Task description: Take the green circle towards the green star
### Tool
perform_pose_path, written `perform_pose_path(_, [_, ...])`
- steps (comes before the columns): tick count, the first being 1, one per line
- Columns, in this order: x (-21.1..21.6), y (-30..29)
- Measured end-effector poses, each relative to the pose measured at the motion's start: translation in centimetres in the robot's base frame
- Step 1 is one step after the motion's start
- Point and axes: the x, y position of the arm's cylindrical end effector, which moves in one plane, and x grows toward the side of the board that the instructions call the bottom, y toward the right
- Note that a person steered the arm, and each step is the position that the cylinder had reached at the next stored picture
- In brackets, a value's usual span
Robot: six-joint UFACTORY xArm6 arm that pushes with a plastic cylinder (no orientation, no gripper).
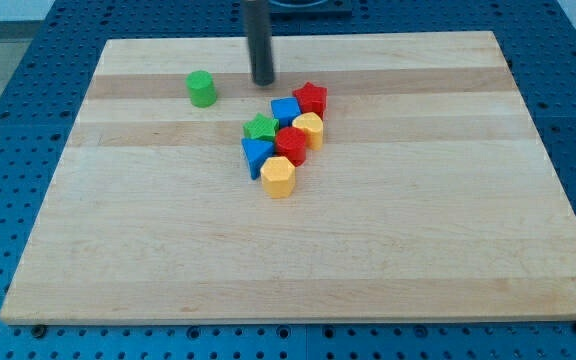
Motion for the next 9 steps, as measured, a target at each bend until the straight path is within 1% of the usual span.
perform_pose_path(1, [-0.3, 3.6])
perform_pose_path(3, [1.7, 2.6])
perform_pose_path(4, [0.1, 2.5])
perform_pose_path(5, [-5.5, 0.2])
perform_pose_path(6, [-6.4, -6.1])
perform_pose_path(7, [-3.2, -13.1])
perform_pose_path(8, [0.6, -13.3])
perform_pose_path(9, [2.4, -9.9])
